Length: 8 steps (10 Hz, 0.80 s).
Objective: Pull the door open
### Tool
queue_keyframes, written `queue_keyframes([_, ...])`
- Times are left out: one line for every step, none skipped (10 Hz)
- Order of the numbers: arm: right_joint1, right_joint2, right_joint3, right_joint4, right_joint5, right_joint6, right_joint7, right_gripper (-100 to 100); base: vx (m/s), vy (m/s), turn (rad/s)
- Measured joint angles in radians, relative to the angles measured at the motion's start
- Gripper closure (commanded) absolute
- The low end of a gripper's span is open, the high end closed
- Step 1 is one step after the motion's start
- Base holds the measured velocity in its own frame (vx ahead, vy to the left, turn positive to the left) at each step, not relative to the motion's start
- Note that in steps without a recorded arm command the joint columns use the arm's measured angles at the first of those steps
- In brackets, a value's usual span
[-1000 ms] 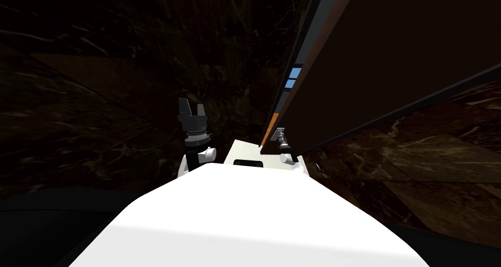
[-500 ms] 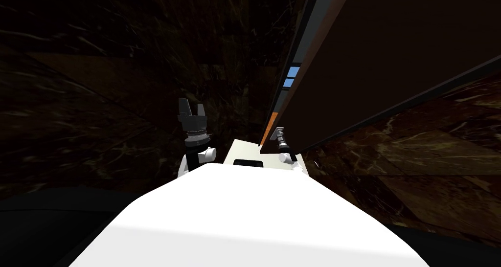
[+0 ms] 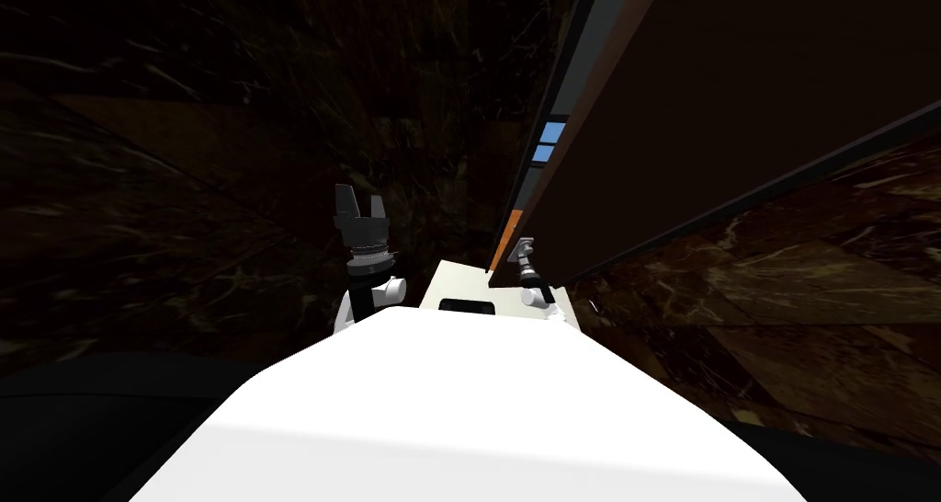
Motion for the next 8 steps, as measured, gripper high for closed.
queue_keyframes([-0.01,-0.001,0.012,0.001,-0.001,-0.005,-0.028,-100,-0.048,0.008,-0.034])
queue_keyframes([-0.008,-0.017,0.019,0.005,0.013,-0.016,-0.02,-100,-0.049,0.007,-0.018])
queue_keyframes([-0.005,-0.024,0.02,0.007,0.021,-0.021,-0.001,-100,-0.044,0.002,-0.011])
queue_keyframes([-0.005,-0.033,0.02,0.007,0.029,-0.023,0.018,-100,-0.051,-0.005,-0.029])
queue_keyframes([-0.001,-0.047,0.022,0.008,0.042,-0.029,0.04,-100,-0.057,-0.006,-0.026])
queue_keyframes([0.0,-0.063,0.026,0.014,0.056,-0.038,0.064,-100,-0.062,0.0,-0.024])
queue_keyframes([0.002,-0.08,0.031,0.019,0.071,-0.047,0.09,-100,-0.072,0.019,-0.031])
queue_keyframes([0.006,-0.1,0.034,0.02,0.087,-0.056,0.117,-100,-0.051,0.01,-0.017])
